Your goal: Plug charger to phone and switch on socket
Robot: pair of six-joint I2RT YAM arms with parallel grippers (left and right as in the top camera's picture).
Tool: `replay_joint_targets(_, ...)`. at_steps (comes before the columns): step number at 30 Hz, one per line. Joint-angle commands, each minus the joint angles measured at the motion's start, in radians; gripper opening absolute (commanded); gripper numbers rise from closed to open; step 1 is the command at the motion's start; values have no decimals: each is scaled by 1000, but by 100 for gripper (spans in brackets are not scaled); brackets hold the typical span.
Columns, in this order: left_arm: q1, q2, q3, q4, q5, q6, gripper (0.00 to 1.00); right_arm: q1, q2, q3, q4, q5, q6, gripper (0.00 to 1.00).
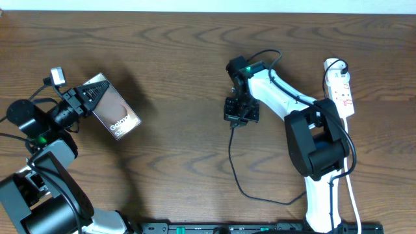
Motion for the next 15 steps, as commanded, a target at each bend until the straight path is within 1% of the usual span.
replay_joint_targets(1, 3, -9, -2, 9, 16, -5, 7, 48, 97, -53, -40, 86, -16, 1)
replay_joint_targets(11, 3, -9, -2, 9, 19, -5, 8, 159, 97, -54, -88, 119, -16, 1)
replay_joint_targets(12, 3, -9, -2, 9, 19, -5, 7, 166, 97, -54, -88, 122, -16, 3)
replay_joint_targets(13, 3, -9, -2, 9, 20, -5, 7, 172, 97, -54, -88, 127, -16, 13)
replay_joint_targets(14, 3, -9, -2, 9, 20, -5, 7, 177, 97, -54, -88, 133, -13, 19)
replay_joint_targets(15, 3, -9, -2, 9, 20, -5, 7, 179, 97, -54, -88, 136, -12, 21)
